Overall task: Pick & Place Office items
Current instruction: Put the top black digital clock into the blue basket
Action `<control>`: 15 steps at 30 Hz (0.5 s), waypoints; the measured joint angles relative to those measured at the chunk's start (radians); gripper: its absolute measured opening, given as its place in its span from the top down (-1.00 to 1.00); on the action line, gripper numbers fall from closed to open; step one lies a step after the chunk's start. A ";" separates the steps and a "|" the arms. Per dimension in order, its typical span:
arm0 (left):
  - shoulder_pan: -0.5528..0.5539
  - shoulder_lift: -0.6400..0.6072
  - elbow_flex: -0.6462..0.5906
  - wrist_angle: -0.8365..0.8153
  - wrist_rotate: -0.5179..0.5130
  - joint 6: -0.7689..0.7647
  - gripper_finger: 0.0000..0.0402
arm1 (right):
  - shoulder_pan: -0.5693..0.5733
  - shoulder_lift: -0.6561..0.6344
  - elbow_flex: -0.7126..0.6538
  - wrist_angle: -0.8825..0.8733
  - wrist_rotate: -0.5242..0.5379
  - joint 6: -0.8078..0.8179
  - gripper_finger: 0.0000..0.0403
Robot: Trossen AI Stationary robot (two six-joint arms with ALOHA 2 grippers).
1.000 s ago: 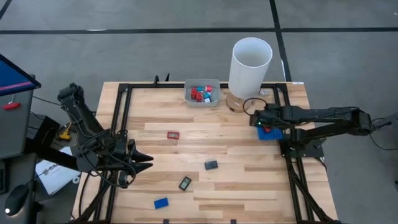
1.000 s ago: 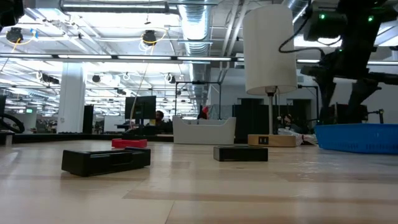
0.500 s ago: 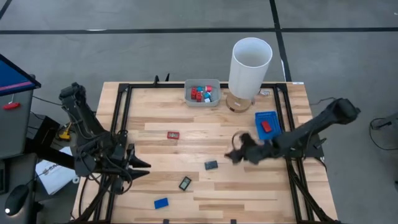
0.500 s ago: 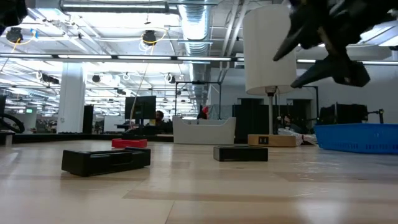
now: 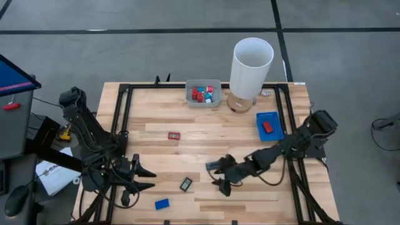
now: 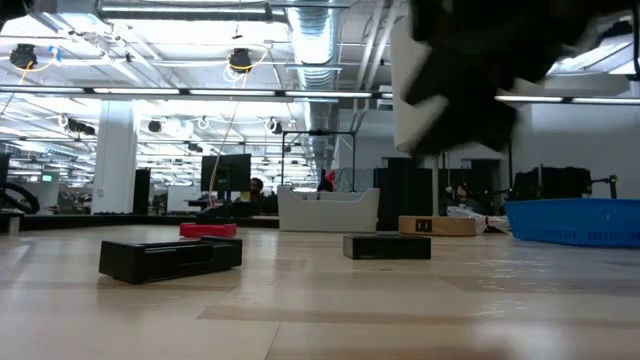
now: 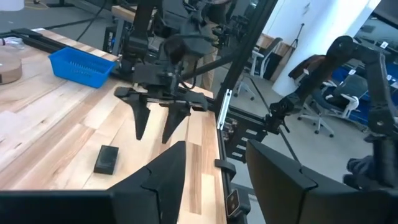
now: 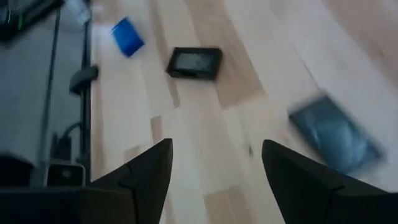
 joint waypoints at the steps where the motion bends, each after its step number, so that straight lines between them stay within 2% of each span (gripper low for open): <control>1: 0.000 0.003 0.000 0.005 -0.001 0.000 0.16 | -0.013 0.006 0.028 -0.026 -0.019 -0.077 -0.19; 5: 0.000 0.004 0.000 0.014 -0.001 -0.001 0.15 | -0.058 0.037 0.152 -0.217 -0.072 -0.440 -0.19; 7: 0.000 0.004 0.000 0.017 -0.001 -0.001 0.16 | -0.079 0.055 0.198 -0.297 -0.086 -0.550 -0.19; 9: 0.000 0.004 0.000 0.023 -0.001 -0.001 0.17 | -0.096 0.070 0.222 -0.355 -0.087 -0.605 -0.19; 15: 0.000 0.004 0.000 0.026 -0.001 -0.001 0.18 | -0.156 0.129 0.229 -0.359 -0.146 -0.661 -0.19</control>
